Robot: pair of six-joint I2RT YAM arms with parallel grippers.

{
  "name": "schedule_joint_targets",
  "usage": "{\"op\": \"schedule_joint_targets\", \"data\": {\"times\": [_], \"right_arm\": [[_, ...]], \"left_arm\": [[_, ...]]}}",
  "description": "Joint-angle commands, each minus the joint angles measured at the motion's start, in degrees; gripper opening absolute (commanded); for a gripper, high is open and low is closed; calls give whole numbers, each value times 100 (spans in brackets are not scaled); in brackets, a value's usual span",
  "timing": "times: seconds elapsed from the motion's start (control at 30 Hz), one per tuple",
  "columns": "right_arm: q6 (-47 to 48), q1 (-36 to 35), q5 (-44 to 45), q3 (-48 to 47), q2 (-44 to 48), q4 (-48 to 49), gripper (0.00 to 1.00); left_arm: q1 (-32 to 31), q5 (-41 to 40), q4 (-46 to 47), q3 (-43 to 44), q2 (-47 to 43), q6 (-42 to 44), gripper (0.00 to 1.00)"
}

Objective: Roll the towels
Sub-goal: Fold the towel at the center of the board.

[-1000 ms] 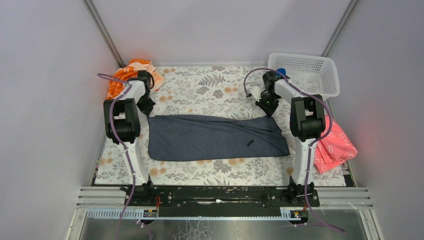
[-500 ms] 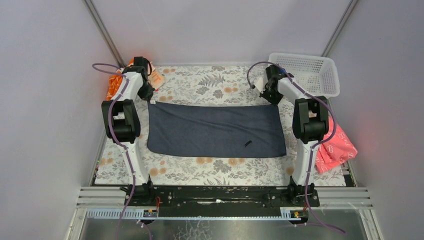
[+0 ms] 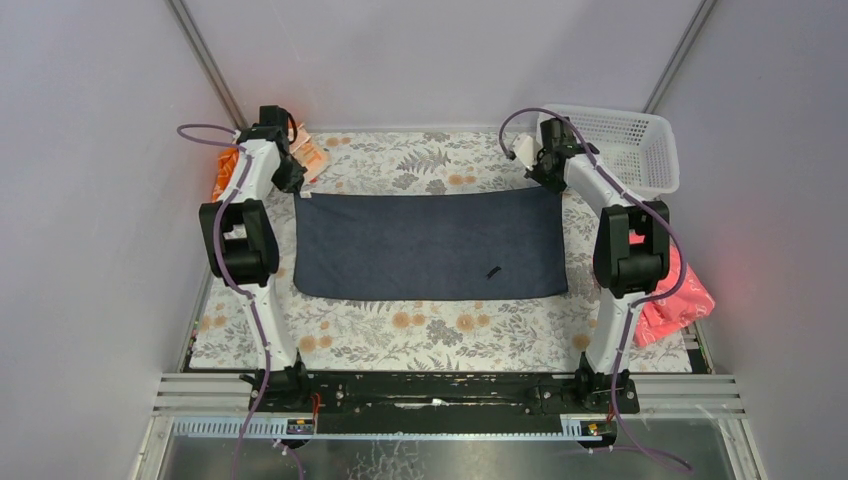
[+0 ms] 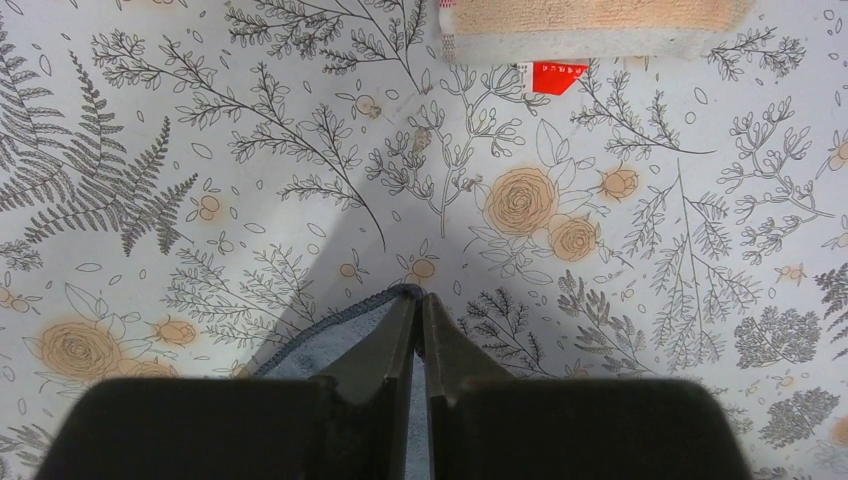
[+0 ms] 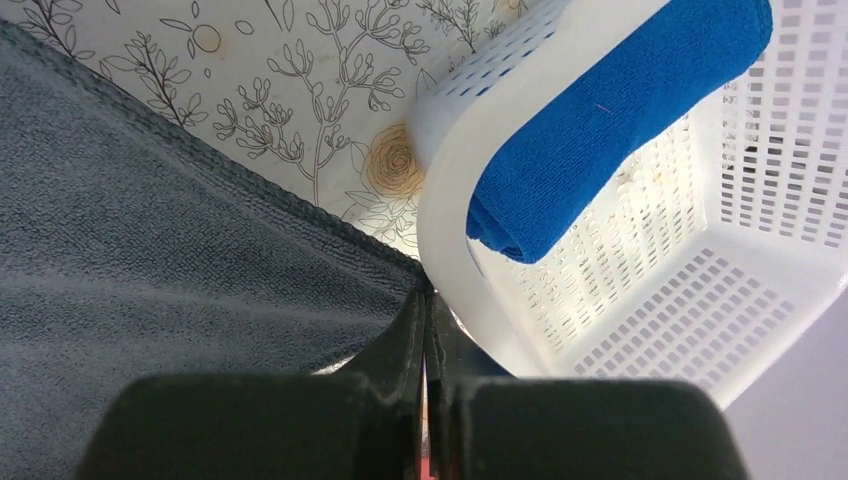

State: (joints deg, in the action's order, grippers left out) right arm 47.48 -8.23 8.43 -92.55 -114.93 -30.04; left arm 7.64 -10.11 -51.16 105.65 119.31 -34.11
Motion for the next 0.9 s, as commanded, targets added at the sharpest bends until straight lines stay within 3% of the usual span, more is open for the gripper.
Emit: {"op": "schedule_joint_targets", "data": {"times": [0.0, 0.37, 0.6, 0.87], "right_arm": [[114, 68, 217, 222, 397, 430, 0], [-148, 71, 157, 1466, 1273, 1317, 0], [-47, 78, 759, 1355, 1159, 1938, 0], [10, 80, 796, 1245, 1026, 2131, 0]], "left_arm": [[96, 258, -64, 106, -28, -128, 4], [252, 555, 270, -854, -635, -183, 4], [356, 764, 403, -727, -655, -206, 4], [380, 951, 431, -238, -291, -219, 4]]}}
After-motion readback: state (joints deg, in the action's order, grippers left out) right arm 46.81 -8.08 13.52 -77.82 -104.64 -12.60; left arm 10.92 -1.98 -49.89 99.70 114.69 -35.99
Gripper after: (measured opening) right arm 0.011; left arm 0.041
